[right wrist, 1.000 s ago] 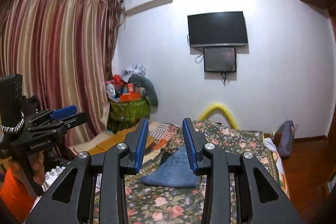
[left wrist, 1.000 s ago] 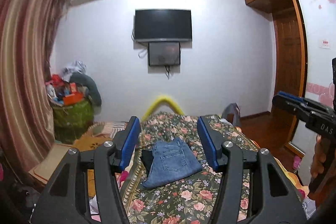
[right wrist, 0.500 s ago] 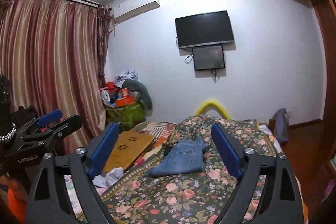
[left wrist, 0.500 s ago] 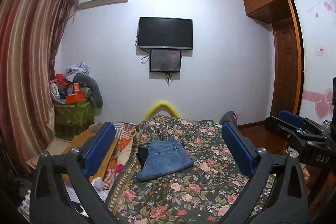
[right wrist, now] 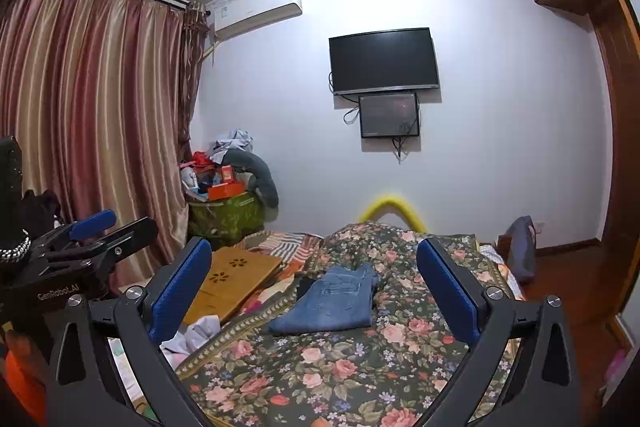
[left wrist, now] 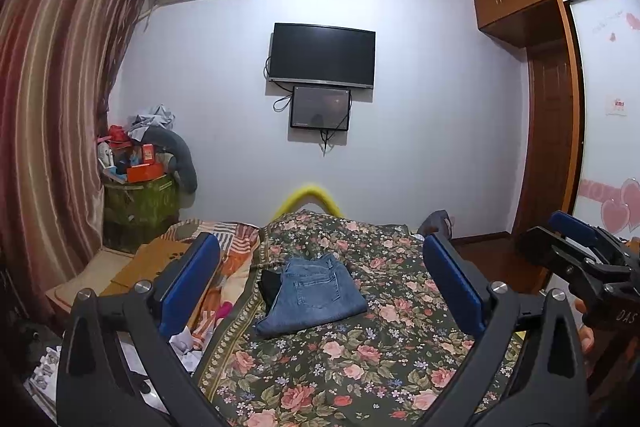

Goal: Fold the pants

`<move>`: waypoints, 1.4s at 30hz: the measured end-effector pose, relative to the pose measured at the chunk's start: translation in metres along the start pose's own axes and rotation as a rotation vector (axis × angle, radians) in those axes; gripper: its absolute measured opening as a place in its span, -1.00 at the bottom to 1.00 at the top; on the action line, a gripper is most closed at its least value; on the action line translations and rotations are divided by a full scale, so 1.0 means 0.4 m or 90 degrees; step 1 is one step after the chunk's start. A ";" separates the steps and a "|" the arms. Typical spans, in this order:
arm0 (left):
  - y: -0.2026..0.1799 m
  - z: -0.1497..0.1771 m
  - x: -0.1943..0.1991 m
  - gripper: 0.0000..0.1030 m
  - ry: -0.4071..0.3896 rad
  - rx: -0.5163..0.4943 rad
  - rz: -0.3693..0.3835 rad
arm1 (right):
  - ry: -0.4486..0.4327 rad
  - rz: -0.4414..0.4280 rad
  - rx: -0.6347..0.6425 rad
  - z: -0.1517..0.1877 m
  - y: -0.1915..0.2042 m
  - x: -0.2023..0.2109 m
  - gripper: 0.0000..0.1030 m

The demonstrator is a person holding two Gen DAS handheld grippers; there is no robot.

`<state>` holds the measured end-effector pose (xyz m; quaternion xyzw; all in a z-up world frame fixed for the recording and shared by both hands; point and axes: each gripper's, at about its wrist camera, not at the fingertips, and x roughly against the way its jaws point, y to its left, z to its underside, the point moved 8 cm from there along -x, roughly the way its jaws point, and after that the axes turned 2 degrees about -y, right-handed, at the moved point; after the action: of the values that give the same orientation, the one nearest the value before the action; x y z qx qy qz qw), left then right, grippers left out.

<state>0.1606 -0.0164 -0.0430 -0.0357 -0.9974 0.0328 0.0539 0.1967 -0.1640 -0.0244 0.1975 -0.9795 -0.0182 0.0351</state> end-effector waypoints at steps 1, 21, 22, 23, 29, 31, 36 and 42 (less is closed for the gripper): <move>-0.001 0.002 0.000 0.99 0.001 0.000 0.000 | 0.001 0.000 -0.001 0.000 0.000 -0.001 0.99; -0.001 0.016 -0.015 0.99 0.013 -0.007 0.004 | 0.004 0.009 -0.017 0.003 -0.023 0.024 0.99; -0.001 0.016 -0.015 0.99 0.014 -0.007 0.005 | 0.004 0.009 -0.017 0.000 -0.025 0.027 0.99; -0.002 0.016 -0.016 0.99 0.014 -0.006 0.006 | 0.004 0.009 -0.017 0.002 -0.025 0.026 0.99; -0.004 0.017 -0.019 0.99 0.015 -0.006 0.010 | 0.005 0.009 -0.018 -0.002 -0.025 0.029 0.99; -0.002 0.016 -0.019 0.99 0.015 -0.005 0.011 | 0.006 0.008 -0.018 -0.005 -0.026 0.033 0.99; -0.002 0.016 -0.018 0.99 0.015 -0.006 0.015 | 0.006 0.007 -0.018 -0.009 -0.025 0.032 0.99; -0.012 0.020 -0.021 0.99 0.024 -0.015 0.029 | 0.009 0.005 -0.019 -0.011 -0.023 0.029 0.99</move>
<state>0.1678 -0.0224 -0.0517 -0.0598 -0.9954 0.0219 0.0717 0.1898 -0.1771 -0.0196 0.1936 -0.9795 -0.0311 0.0452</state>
